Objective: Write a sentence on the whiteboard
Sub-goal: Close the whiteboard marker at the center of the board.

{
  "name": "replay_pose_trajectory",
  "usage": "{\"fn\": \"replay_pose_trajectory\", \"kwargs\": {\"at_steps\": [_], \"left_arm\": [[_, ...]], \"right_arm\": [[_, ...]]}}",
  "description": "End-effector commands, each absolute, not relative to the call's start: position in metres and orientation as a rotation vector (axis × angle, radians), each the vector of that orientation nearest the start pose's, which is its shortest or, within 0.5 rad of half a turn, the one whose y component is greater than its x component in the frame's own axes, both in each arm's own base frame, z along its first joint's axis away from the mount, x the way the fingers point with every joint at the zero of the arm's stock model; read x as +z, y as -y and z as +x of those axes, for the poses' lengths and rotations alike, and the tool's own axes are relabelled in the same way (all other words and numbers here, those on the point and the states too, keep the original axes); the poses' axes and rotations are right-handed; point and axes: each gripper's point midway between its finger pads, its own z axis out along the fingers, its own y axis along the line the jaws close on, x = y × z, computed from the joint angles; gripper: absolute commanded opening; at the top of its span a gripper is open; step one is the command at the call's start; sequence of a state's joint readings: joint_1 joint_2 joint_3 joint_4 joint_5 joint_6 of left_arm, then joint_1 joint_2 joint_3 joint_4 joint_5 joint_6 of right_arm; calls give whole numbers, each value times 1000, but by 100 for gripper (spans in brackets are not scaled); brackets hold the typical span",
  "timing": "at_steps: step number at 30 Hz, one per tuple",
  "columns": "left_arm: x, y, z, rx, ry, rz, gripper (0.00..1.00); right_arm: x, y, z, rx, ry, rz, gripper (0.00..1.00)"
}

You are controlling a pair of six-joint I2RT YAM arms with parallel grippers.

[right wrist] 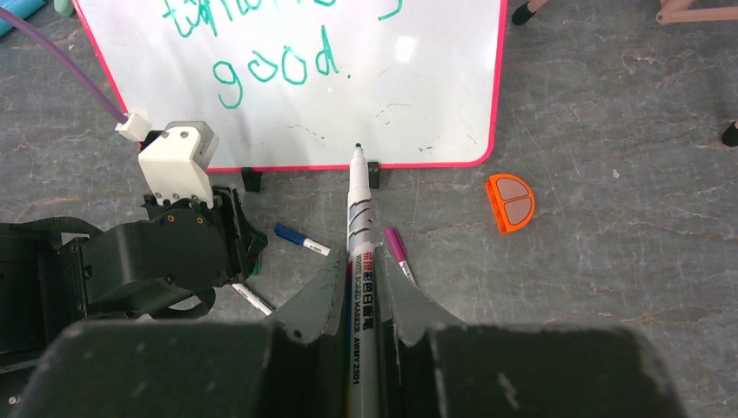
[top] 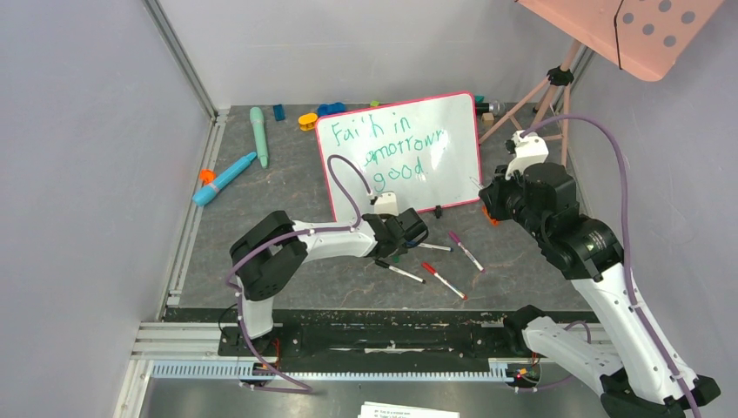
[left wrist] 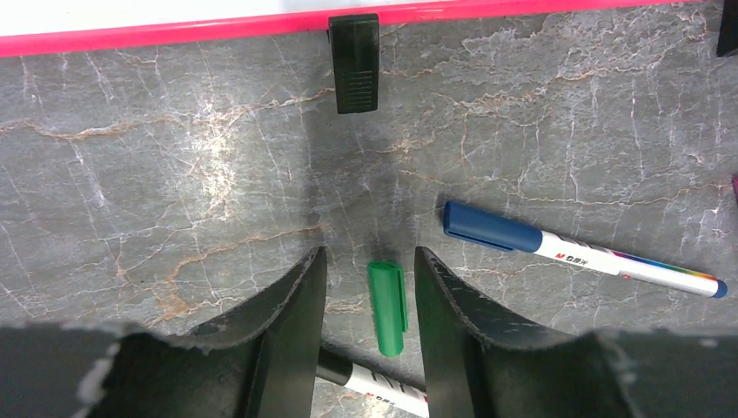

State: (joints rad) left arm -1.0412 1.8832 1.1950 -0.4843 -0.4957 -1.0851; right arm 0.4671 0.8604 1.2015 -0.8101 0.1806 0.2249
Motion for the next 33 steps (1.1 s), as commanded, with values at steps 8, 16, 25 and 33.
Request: {"fn": "replay_pose_trajectory", "kwargs": {"at_steps": [8, 16, 25, 33], "left_arm": [[33, 331, 237, -169, -2522, -215, 46], [29, 330, 229, -163, -2533, -219, 40], [15, 323, 234, -75, -2525, -162, 7], [101, 323, 245, -216, -2393, -172, 2]], "right_arm": [[309, -99, 245, 265, -2013, -132, 0], [308, -98, 246, 255, -2012, -133, 0], [312, -97, 244, 257, -2008, -129, 0], [282, -108, 231, 335, -2041, -190, 0]]}}
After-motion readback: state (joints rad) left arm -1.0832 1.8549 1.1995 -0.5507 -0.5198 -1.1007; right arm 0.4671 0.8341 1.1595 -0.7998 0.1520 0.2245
